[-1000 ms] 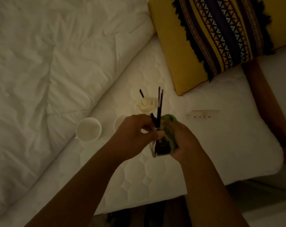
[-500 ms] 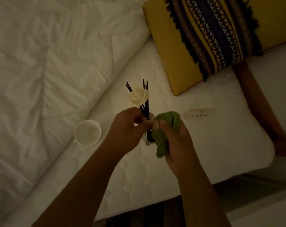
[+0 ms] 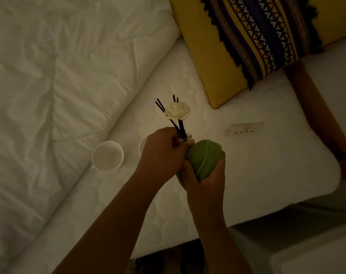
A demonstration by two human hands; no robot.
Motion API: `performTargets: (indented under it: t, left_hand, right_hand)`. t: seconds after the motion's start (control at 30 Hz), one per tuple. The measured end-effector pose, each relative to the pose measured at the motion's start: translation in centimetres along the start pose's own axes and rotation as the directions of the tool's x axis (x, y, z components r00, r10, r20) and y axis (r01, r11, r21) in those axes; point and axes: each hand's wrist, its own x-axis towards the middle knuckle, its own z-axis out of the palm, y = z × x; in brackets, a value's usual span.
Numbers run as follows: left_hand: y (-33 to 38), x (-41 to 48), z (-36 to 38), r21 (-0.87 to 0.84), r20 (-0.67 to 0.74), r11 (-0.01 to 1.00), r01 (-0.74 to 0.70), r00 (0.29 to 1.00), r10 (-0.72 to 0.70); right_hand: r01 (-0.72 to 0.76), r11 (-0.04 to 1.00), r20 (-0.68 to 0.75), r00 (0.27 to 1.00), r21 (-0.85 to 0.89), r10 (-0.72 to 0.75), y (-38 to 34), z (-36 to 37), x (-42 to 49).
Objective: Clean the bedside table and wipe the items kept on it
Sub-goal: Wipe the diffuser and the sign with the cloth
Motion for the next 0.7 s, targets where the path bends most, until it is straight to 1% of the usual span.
performTargets:
  t: [0.1,0.17,0.23,0.3,0.37,0.4,0.43,0.47,0.5,0.53,0.57,0.67,0.7]
  left_hand:
    - [0.4,-0.4,0.3,0.007,0.06,1.0,-0.025,0.998,0.025]
    - [0.6,-0.4,0.4,-0.007,0.105,1.0,-0.01,0.994,0.01]
    - [0.8,-0.5,0.4,-0.015,0.148,1.0,0.005,0.989,-0.003]
    - [1.1,-0.6,0.5,-0.017,0.163,0.999,-0.041,0.986,0.043]
    - [1.5,-0.7,0.6,-0.038,0.177,0.995,-0.087,0.98,0.093]
    - [1.7,-0.6,0.8,-0.056,0.193,0.994,-0.094,0.976,0.103]
    - [1.9,-0.6,0.9,-0.076,0.213,0.993,-0.095,0.971,0.109]
    - [2.3,-0.6,1.3,-0.099,0.234,0.99,-0.099,0.965,0.12]
    - [2.5,-0.7,1.5,-0.12,0.251,0.987,-0.11,0.958,0.137]
    - [2.7,-0.7,1.7,-0.139,0.262,0.982,-0.124,0.952,0.157]
    - [2.9,-0.7,2.0,-0.159,0.27,0.978,-0.133,0.947,0.173]
    - [3.3,-0.7,2.8,-0.248,0.258,0.96,-0.131,0.946,0.196]
    - [3.4,-0.6,3.2,-0.27,0.242,0.954,-0.13,0.95,0.198]
  right_hand:
    - [-0.058,0.997,-0.024,0.998,0.047,0.059,0.0,-0.8,0.1]
    - [-0.108,0.99,-0.012,0.994,0.087,0.11,0.0,-1.6,0.4]
    - [-0.193,0.971,0.002,0.981,0.141,0.195,-0.3,-2.4,1.2]
    - [-0.279,0.942,0.027,0.96,0.188,0.279,-0.5,-3.4,2.3]
    - [-0.361,0.899,0.095,0.933,0.25,0.348,-0.7,-4.2,3.5]
    - [-0.422,0.854,0.139,0.907,0.305,0.398,-0.7,-4.6,4.2]
    - [-0.503,0.782,0.191,0.864,0.367,0.466,-0.7,-5.1,4.9]
    - [-0.59,0.682,0.262,0.806,0.432,0.531,-0.7,-5.7,5.6]
    - [-0.663,0.574,0.35,0.745,0.48,0.567,-0.9,-6.1,6.1]
    - [-0.715,0.489,0.426,0.694,0.499,0.581,-1.0,-6.5,6.7]
    - [-0.75,0.435,0.477,0.656,0.498,0.585,-1.1,-6.9,7.3]
    - [-0.821,0.342,0.565,0.566,0.458,0.601,-0.8,-7.9,8.8]
    - [-0.838,0.296,0.588,0.536,0.459,0.606,-0.6,-8.0,9.1]
